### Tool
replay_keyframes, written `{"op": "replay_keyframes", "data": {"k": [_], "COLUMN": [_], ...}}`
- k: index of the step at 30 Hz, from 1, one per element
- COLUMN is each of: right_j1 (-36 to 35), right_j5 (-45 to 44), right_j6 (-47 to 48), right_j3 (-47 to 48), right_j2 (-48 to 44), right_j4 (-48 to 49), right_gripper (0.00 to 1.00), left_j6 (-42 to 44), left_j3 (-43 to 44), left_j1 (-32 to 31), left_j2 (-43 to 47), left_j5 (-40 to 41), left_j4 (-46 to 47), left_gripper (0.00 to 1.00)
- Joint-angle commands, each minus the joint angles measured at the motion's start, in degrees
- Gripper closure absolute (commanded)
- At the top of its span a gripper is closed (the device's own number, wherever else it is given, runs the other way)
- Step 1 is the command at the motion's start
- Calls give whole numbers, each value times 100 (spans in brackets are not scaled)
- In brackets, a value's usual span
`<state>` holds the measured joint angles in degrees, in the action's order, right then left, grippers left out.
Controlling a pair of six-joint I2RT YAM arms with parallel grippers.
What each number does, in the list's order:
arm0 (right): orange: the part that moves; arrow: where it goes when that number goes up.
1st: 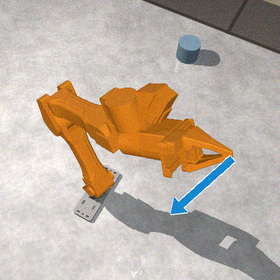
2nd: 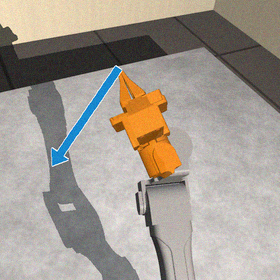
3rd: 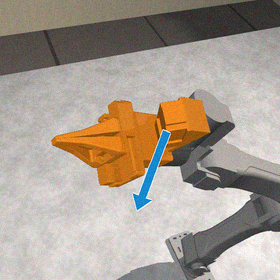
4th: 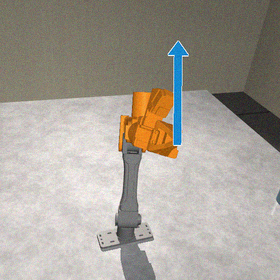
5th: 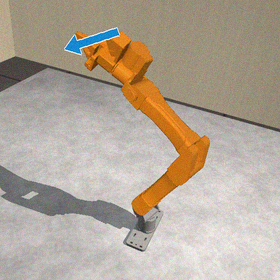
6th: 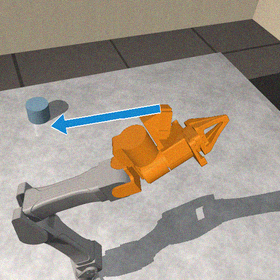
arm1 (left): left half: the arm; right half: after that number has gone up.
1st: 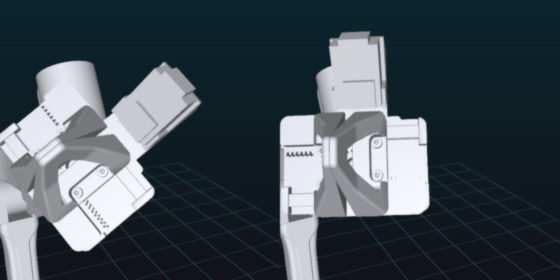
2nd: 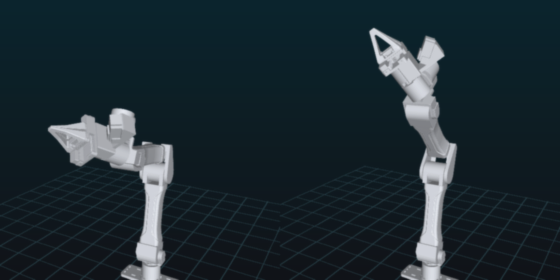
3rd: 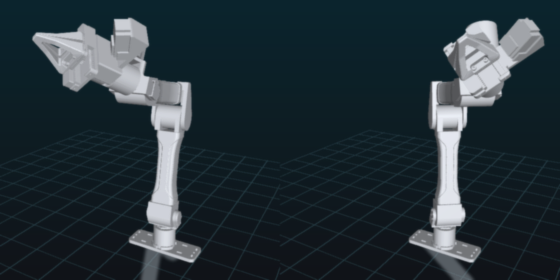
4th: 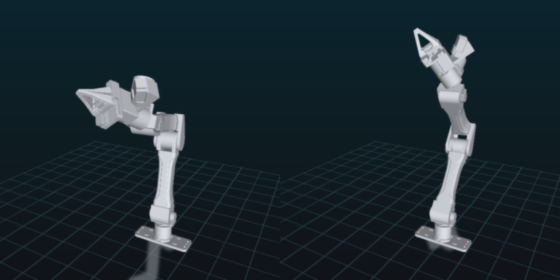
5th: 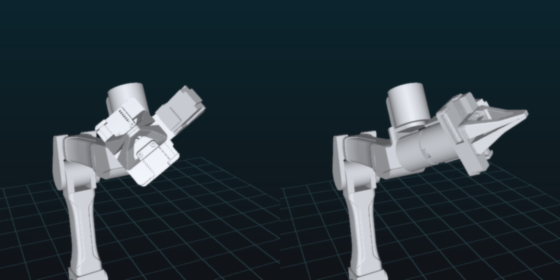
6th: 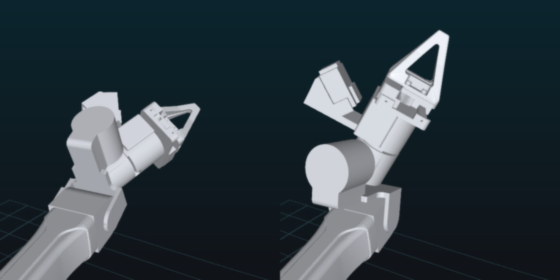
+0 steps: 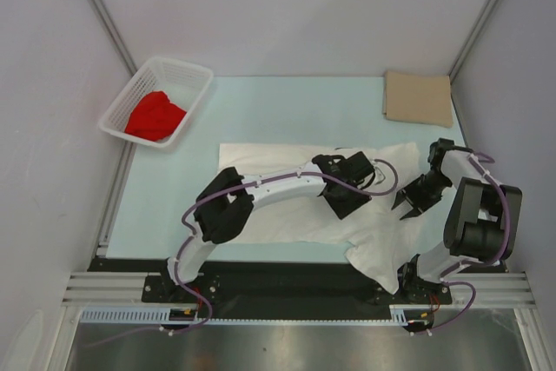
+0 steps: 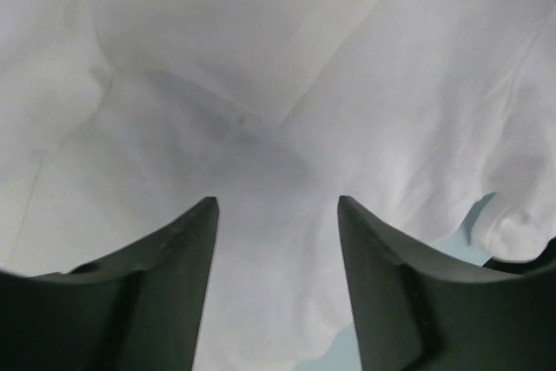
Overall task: Fold and stack the t-shirts
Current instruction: Fold the tshirt
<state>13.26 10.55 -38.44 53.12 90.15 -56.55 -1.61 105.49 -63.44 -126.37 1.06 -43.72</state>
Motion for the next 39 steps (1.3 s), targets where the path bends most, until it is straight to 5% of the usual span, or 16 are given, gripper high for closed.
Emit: {"op": "replay_keyframes", "data": {"k": [1, 8, 12, 18, 28, 39], "right_j1": [203, 256, 256, 230, 177, 72], "right_j5": [-96, -449, -405, -211, -238, 70], "right_j6": [54, 635, 1065, 1496, 2050, 2077], "right_j3": [337, 1725, 2728, 4001, 4856, 4690], "right_j2": [-480, -156, 1000, 2225, 3131, 3439], "right_j4": [4, 863, 1234, 1191, 1156, 1102], "right_gripper": [54, 33, 34, 51, 67, 67], "left_j6": [-111, -629, -639, -1087, -1386, -1694], "left_j3": [-396, -1039, -1180, -1522, -2164, -2015], "left_j1": [323, 1771, 2948, 4276, 5192, 5571], "left_j2": [946, 2449, 2714, 2301, 1695, 1053], "left_j5": [-297, -1106, -1169, -1845, -2312, -2532], "left_j4": [205, 584, 646, 812, 1270, 1252], "left_gripper": [33, 33, 39, 51, 54, 57]}}
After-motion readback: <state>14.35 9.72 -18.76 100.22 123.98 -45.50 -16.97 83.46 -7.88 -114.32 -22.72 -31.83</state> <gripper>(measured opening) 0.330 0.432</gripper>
